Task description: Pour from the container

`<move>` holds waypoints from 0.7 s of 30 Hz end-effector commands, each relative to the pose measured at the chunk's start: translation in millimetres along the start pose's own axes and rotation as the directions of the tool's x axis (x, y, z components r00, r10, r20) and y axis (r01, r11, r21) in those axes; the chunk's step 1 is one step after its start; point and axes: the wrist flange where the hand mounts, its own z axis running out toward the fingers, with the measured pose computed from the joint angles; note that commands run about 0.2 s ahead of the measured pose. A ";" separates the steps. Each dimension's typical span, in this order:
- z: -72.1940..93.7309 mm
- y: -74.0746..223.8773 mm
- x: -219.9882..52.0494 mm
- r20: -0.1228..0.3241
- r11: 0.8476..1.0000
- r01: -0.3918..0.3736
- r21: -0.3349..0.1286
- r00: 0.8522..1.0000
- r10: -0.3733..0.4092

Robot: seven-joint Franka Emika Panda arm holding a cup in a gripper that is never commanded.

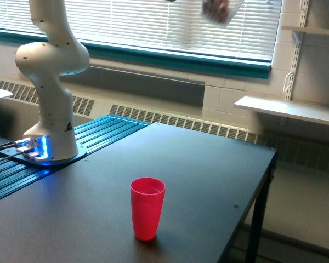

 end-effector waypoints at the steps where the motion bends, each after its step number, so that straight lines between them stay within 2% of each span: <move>1: 7.3 31.4 -19.5 0.079 0.984 -0.114 -0.134 0.989 0.125; 5: 9.4 49.9 -30.8 0.115 0.966 -0.142 -0.216 0.979 0.170; 17: 0.5 79.2 -43.8 0.124 0.943 -0.177 -0.283 0.968 0.219; 21: 1.9 92.5 -47.3 0.129 0.929 -0.198 -0.313 0.960 0.248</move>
